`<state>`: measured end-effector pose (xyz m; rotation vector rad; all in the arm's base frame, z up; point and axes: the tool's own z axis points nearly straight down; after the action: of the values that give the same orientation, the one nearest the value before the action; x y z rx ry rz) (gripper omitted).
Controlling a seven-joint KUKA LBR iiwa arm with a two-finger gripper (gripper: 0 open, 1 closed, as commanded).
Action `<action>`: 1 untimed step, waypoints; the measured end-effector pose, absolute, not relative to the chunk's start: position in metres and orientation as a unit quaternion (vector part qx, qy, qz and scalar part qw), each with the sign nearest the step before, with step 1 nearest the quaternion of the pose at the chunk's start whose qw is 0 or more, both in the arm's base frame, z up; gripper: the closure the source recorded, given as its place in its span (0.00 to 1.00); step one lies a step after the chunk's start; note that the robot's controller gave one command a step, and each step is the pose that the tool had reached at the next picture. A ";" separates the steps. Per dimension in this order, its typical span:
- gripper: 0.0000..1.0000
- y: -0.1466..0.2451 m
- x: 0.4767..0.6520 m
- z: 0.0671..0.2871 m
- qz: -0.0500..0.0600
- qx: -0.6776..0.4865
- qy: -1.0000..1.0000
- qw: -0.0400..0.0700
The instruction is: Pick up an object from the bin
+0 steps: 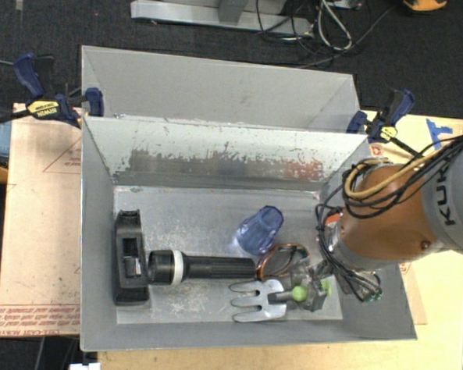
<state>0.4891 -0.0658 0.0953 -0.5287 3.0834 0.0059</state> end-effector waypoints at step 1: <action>1.00 -0.065 0.489 0.123 0.002 -0.169 0.986 0.006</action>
Offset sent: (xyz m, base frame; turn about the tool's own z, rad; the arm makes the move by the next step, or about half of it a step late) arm -0.0005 0.0003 0.0743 0.0004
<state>0.4888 -0.0654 0.1226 -0.5277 3.0850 0.0073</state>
